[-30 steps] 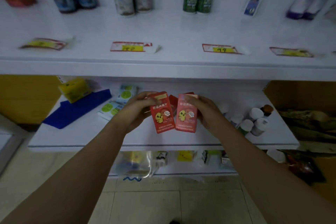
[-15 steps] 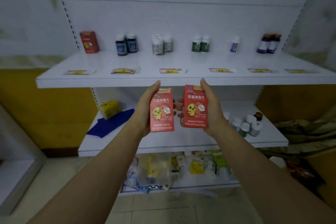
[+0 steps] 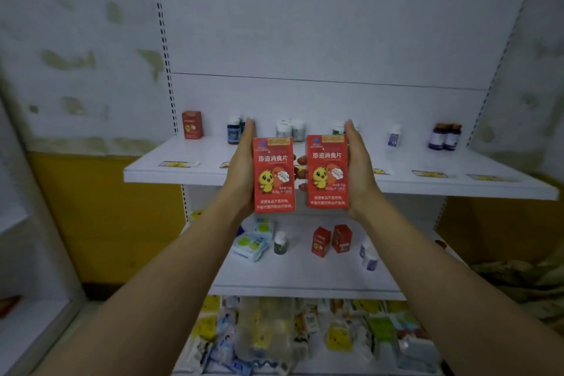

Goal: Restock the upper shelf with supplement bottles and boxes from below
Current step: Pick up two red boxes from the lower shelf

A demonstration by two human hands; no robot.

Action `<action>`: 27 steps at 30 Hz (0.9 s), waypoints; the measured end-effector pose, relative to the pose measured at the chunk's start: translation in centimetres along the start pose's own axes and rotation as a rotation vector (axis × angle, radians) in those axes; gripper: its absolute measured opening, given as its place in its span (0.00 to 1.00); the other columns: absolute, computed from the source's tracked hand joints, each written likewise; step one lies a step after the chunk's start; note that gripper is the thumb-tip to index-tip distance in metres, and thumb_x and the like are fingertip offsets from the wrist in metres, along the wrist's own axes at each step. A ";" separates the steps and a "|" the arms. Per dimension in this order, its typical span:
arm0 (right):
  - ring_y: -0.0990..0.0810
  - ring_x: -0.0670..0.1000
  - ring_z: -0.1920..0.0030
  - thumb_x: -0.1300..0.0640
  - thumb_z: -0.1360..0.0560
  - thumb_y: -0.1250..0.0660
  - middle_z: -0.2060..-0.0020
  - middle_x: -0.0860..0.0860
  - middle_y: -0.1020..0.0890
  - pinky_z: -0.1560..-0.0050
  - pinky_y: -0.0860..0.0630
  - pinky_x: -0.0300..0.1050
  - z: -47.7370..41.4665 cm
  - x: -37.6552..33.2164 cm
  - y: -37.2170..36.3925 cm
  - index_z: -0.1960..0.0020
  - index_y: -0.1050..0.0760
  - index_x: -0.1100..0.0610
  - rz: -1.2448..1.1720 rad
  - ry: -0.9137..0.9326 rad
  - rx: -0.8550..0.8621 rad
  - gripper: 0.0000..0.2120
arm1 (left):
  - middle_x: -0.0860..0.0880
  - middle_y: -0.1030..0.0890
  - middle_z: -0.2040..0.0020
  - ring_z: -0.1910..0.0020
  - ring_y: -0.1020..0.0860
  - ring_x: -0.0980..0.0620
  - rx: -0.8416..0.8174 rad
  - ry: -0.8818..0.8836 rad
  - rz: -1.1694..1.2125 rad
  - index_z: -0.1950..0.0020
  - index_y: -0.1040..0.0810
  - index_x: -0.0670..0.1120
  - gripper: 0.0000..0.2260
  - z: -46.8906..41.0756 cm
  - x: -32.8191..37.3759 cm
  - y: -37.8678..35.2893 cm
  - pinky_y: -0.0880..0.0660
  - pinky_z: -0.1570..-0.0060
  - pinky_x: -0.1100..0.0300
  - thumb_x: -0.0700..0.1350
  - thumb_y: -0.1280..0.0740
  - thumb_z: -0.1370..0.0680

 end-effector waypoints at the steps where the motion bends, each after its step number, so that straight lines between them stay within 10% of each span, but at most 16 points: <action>1: 0.18 0.53 0.65 0.33 0.25 0.47 0.61 0.56 0.18 0.57 0.20 0.50 0.2 -0.3 -0.4 0.52 0.20 0.57 -0.005 0.009 -0.016 0.29 | 0.46 0.17 0.68 0.72 0.18 0.50 -0.008 -0.008 0.003 0.55 0.20 0.44 0.28 0.2 0.4 -0.1 0.21 0.72 0.60 0.66 0.47 0.23; 7: 0.18 0.53 0.64 0.33 0.24 0.48 0.59 0.57 0.19 0.59 0.19 0.48 0.6 -0.9 -2.1 0.40 0.24 0.62 0.024 0.018 -0.066 0.34 | 0.46 0.17 0.67 0.71 0.18 0.50 0.032 -0.079 -0.038 0.54 0.20 0.43 0.28 1.3 1.8 0.8 0.21 0.70 0.60 0.66 0.47 0.23; 14: 0.16 0.52 0.64 0.33 0.24 0.49 0.63 0.54 0.16 0.57 0.19 0.49 -0.8 -0.4 -5.4 0.50 0.21 0.57 0.112 0.036 -0.141 0.30 | 0.48 0.17 0.68 0.71 0.18 0.52 0.015 -0.134 -0.083 0.61 0.18 0.49 0.24 2.5 4.0 3.0 0.19 0.66 0.59 0.64 0.45 0.23; 21: 0.14 0.54 0.60 0.41 0.33 0.29 0.55 0.56 0.15 0.56 0.18 0.49 -3.6 2.6 -11.2 0.39 0.26 0.58 0.235 0.032 -0.254 0.30 | 0.43 0.16 0.53 0.57 0.16 0.44 0.041 -0.198 -0.381 0.51 0.20 0.46 0.14 3.2 6.7 9.1 0.19 0.54 0.52 0.51 0.26 0.32; 27: 0.15 0.53 0.57 0.53 0.33 0.24 0.49 0.55 0.17 0.58 0.19 0.46 -7.7 5.4 -15.1 0.36 0.31 0.55 0.302 0.036 -0.170 0.28 | 0.43 0.17 0.47 0.52 0.16 0.43 0.190 -0.156 -0.421 0.35 0.30 0.45 0.35 2.1 9.0 16.5 0.19 0.53 0.50 0.54 0.23 0.37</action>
Point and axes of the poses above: each hand's wrist, its own z-axis away from the middle knuckle, its own y-axis out of the back of the hand, x = y × z, the point moved 2 cm from there along -z, towards the middle knuckle
